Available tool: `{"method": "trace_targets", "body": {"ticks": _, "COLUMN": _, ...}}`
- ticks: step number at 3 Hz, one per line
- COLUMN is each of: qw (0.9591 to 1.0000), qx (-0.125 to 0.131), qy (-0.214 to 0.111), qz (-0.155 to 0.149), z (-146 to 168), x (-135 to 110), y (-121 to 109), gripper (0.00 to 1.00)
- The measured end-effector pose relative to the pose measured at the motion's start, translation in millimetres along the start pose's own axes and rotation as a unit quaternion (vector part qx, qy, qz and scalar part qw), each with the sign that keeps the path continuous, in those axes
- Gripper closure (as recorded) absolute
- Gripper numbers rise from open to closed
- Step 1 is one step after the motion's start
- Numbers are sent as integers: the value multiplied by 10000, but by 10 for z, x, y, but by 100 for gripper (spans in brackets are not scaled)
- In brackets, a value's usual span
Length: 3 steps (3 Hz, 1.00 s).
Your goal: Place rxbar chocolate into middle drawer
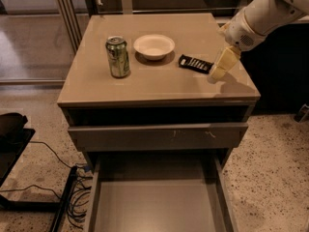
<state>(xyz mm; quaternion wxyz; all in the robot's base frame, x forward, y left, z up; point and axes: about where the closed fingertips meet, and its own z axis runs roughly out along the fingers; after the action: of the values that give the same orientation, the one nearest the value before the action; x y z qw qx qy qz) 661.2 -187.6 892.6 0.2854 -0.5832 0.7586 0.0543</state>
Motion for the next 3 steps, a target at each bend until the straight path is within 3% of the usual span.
{"method": "trace_targets", "body": {"ticks": 1, "qw": 9989, "qx": -249, "qy": -311, "qz": 264, "z": 195, "x": 140, "y": -187, "gripper": 0}}
{"method": "trace_targets", "body": {"ticks": 3, "qw": 9960, "qx": -516, "qy": -586, "qz": 439, "z": 494, "x": 141, "y": -395, "gripper": 0}}
